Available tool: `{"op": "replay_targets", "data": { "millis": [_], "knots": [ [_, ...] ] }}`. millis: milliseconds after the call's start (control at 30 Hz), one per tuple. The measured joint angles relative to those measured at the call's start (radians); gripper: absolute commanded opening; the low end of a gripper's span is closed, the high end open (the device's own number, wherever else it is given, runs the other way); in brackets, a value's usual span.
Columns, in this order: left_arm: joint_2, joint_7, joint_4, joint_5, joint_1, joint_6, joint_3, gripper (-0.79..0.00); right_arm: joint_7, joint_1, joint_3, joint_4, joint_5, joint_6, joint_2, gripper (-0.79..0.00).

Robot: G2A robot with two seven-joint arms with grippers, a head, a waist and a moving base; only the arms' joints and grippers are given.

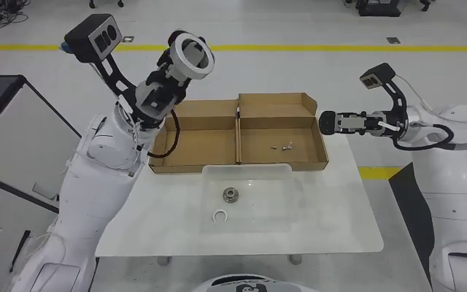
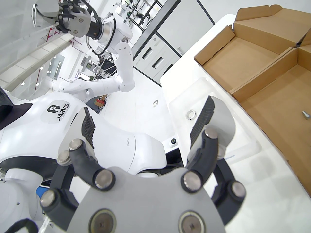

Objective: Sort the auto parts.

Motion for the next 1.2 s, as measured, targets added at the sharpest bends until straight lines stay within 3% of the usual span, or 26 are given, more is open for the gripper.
{"op": "replay_targets", "data": {
  "millis": [200,333,433,667,900,1200],
  "knots": [
    [-0.004,-0.062,0.113,0.111,-0.093,0.147,-0.019,-0.785,0.000,0.000,0.000,0.000,0.000,0.000,0.000,0.000],
    [0.004,-0.199,0.168,0.218,-0.136,0.243,-0.032,-0.785,0.000,0.000,0.000,0.000,0.000,0.000,0.000,0.000],
    [0.013,-0.305,0.173,0.281,-0.134,0.315,-0.045,-0.785,0.000,0.000,0.000,0.000,0.000,0.000,0.000,0.000],
    [0.033,-0.461,0.187,0.458,-0.094,0.374,-0.068,-0.785,0.000,0.000,0.000,0.000,0.000,0.000,0.000,0.000],
    [0.027,-0.559,0.266,0.583,-0.191,0.359,0.003,-0.785,0.000,0.000,0.000,0.000,0.000,0.000,0.000,0.000],
    [-0.009,-0.657,0.542,0.718,-0.423,0.273,0.177,-0.785,0.000,0.000,0.000,0.000,0.000,0.000,0.000,0.000]
  ]
}}
